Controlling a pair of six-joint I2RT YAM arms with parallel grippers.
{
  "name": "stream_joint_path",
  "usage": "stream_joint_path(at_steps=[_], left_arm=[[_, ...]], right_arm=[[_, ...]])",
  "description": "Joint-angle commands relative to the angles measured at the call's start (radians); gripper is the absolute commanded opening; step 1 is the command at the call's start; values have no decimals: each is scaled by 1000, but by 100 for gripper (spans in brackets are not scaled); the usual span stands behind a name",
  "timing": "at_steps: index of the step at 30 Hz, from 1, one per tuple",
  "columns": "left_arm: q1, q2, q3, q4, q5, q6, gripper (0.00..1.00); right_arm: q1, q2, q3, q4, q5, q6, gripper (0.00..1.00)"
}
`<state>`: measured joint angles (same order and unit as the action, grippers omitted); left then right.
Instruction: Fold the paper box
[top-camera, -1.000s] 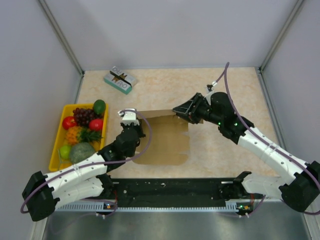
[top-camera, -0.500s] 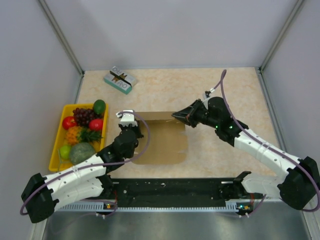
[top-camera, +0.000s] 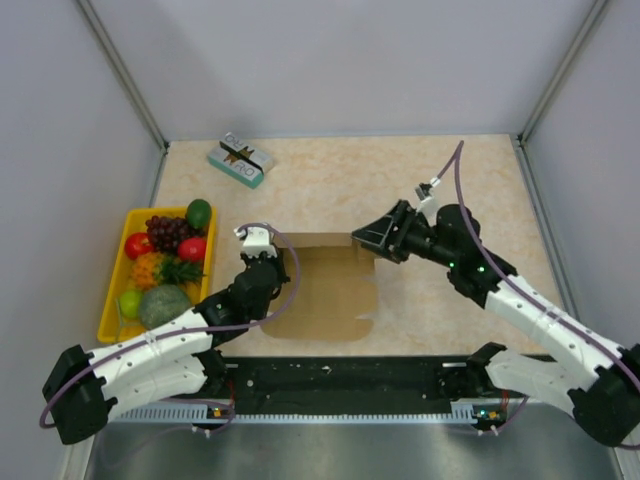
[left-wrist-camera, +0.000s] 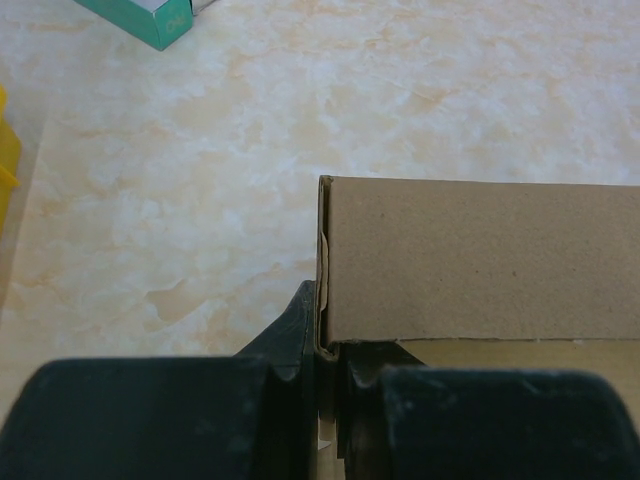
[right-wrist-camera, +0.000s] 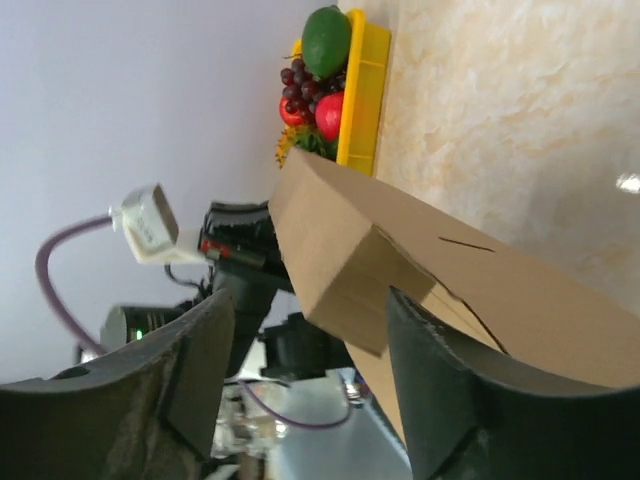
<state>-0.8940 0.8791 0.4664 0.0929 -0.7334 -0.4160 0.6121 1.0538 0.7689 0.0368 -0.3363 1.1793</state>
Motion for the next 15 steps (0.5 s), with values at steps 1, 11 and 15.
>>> stream_joint_path(at_steps=[1, 11, 15], left_arm=[[-2, -23, 46, 68, -23, -99, 0], [-3, -29, 95, 54, -11, -69, 0], [-2, -31, 112, 36, -26, -53, 0]], right_arm=[[-17, -191, 61, -290, 0, -321, 63], [70, -282, 119, -552, 218, -497, 34], [123, -230, 158, -566, 357, -480, 39]])
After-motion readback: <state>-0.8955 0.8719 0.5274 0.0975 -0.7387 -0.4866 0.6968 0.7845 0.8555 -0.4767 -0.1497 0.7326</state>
